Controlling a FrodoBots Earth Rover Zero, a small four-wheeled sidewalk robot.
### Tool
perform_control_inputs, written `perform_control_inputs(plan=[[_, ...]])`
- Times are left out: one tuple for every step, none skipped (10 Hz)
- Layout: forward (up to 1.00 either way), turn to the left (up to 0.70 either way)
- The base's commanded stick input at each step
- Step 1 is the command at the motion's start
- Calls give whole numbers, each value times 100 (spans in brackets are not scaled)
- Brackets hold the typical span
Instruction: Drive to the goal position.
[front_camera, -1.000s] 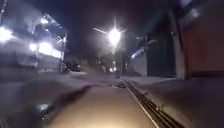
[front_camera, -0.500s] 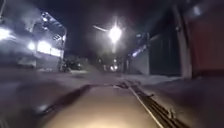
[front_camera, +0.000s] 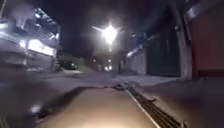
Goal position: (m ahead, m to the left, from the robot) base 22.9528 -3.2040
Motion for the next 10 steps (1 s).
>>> perform_control_inputs(plan=[[70, 0], [70, 0], [70, 0], [70, 0], [70, 0], [70, 0], [70, 0], [70, 0], [70, 0], [70, 0]])
